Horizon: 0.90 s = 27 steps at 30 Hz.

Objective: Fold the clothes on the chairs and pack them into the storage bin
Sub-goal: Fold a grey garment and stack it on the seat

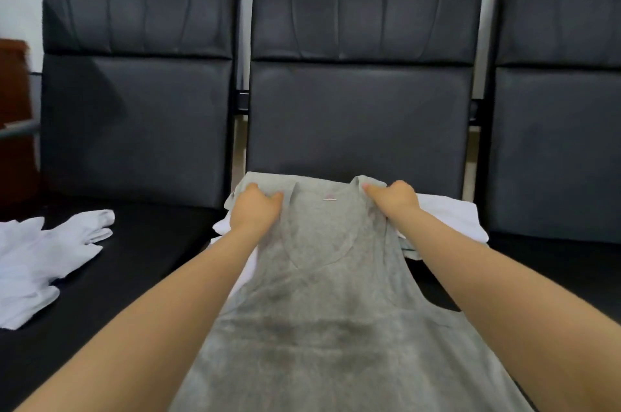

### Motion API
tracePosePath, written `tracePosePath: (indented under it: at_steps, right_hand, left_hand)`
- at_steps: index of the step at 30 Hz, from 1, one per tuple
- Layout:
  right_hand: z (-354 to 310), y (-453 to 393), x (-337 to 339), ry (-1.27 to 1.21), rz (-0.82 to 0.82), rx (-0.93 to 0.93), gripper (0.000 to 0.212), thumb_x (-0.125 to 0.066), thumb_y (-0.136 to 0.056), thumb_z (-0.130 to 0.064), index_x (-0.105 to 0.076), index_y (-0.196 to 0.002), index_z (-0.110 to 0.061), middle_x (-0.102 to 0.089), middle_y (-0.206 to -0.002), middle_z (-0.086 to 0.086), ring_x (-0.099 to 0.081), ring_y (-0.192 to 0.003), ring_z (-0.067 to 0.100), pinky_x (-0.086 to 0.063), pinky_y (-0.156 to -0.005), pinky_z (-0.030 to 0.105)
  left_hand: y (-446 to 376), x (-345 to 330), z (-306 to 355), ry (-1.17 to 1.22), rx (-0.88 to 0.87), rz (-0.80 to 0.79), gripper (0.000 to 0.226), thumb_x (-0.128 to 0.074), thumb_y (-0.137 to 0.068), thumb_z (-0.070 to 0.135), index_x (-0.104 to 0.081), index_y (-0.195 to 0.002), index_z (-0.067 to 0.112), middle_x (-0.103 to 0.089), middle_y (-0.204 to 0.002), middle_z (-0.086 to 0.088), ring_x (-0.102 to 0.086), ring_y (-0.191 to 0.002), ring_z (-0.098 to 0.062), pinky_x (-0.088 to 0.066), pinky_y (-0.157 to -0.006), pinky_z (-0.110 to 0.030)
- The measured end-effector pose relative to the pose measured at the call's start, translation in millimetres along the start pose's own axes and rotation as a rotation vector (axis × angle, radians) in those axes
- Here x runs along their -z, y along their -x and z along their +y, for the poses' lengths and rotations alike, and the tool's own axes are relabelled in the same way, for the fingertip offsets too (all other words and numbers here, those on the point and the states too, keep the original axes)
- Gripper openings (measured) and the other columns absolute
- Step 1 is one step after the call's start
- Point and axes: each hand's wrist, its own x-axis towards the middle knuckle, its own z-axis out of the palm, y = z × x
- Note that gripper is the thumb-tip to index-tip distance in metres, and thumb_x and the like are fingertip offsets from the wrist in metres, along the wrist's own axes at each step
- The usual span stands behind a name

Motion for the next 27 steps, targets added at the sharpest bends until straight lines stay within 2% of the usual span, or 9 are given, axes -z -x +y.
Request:
tracePosePath:
  at_steps: [2,5,7,10,13,16,19,23,27]
  right_hand:
    - [-1,-14,-7,-0.111,-0.034,-0.095,0.058,-0.064,-0.087,-0.037,-0.050,-0.130,-0.001,-0.057,-0.128,0.013,-0.056,-0.113,0.031,-0.047,-0.090,0.036]
    - [2,-22,-12,-0.282,-0.024,-0.135,0.018,-0.064,-0.085,-0.026,-0.060,-0.089,-0.009,-0.062,-0.094,0.008,-0.056,-0.088,0.026,-0.046,-0.079,0.035]
    - [3,-18,-10,-0.338,-0.016,-0.135,0.016,-0.060,-0.085,-0.024,-0.057,-0.077,-0.011,-0.055,-0.082,0.003,-0.052,-0.083,0.023,-0.042,-0.074,0.034]
    - [-3,0,5,-0.490,-0.028,-0.118,0.018,-0.058,-0.087,-0.022,-0.064,-0.093,-0.006,-0.054,-0.085,0.004,-0.048,-0.080,0.019,-0.038,-0.073,0.032]
    - [-18,36,33,-0.608,-0.070,-0.077,0.014,-0.058,-0.090,-0.020,-0.065,-0.098,-0.010,-0.065,-0.106,0.007,-0.059,-0.095,0.020,-0.048,-0.091,0.034]
    - [-26,70,60,-0.694,-0.137,-0.026,0.008,-0.059,-0.093,-0.018,-0.061,-0.085,-0.018,-0.063,-0.121,0.010,-0.059,-0.110,0.022,-0.047,-0.101,0.039]
    - [-15,108,84,-0.765,-0.200,-0.009,0.018,-0.058,-0.094,-0.017,-0.062,-0.111,-0.012,-0.062,-0.122,0.007,-0.059,-0.113,0.022,-0.050,-0.093,0.035]
    - [20,145,91,-0.744,-0.280,0.003,0.022,-0.054,-0.094,-0.016,-0.061,-0.113,-0.007,-0.064,-0.112,0.011,-0.060,-0.105,0.026,-0.050,-0.078,0.035]
    - [61,180,93,-0.526,-0.425,0.093,0.007,-0.062,-0.087,-0.016,-0.061,-0.085,-0.009,-0.059,-0.084,0.007,-0.054,-0.085,0.021,-0.042,-0.073,0.033]
  left_hand:
    - [-16,-10,3,-0.006,0.008,0.016,0.025,-0.052,-0.093,0.038,-0.044,-0.081,0.019,-0.041,-0.063,0.007,-0.039,-0.055,-0.009,-0.028,-0.051,-0.026]
    - [-30,-18,7,0.015,0.028,-0.024,0.047,-0.052,-0.094,0.034,-0.039,-0.052,0.019,-0.037,-0.052,0.003,-0.036,-0.050,-0.014,-0.028,-0.050,-0.027]
    - [-31,-20,11,0.047,0.043,-0.045,0.042,-0.053,-0.094,0.032,-0.047,-0.054,0.019,-0.044,-0.055,0.001,-0.040,-0.054,-0.014,-0.034,-0.057,-0.028]
    - [-20,-11,15,0.078,0.046,-0.075,0.032,-0.057,-0.091,0.022,-0.046,-0.060,0.020,-0.044,-0.061,0.002,-0.042,-0.060,-0.014,-0.037,-0.060,-0.027]
    - [2,5,23,0.065,0.067,-0.238,0.028,-0.067,-0.085,0.016,-0.046,-0.067,0.021,-0.047,-0.070,0.003,-0.047,-0.072,-0.017,-0.046,-0.079,-0.034]
    - [31,26,37,0.249,0.110,-0.264,0.028,-0.062,-0.083,0.008,-0.047,-0.062,0.018,-0.045,-0.065,-0.001,-0.044,-0.063,-0.018,-0.043,-0.063,-0.033]
    - [70,51,46,0.561,0.174,-0.190,0.007,-0.062,-0.076,0.014,-0.060,-0.071,0.011,-0.039,-0.063,-0.003,-0.033,-0.056,-0.016,-0.029,-0.058,-0.028]
    - [123,83,41,0.793,0.119,-0.208,0.024,-0.053,-0.088,0.009,-0.074,-0.098,0.014,-0.046,-0.062,0.002,-0.040,-0.060,-0.012,-0.040,-0.068,-0.024]
    - [175,108,16,0.811,0.145,-0.245,0.017,-0.064,-0.085,0.013,-0.075,-0.098,0.010,-0.061,-0.092,-0.005,-0.058,-0.082,-0.016,-0.051,-0.078,-0.027]
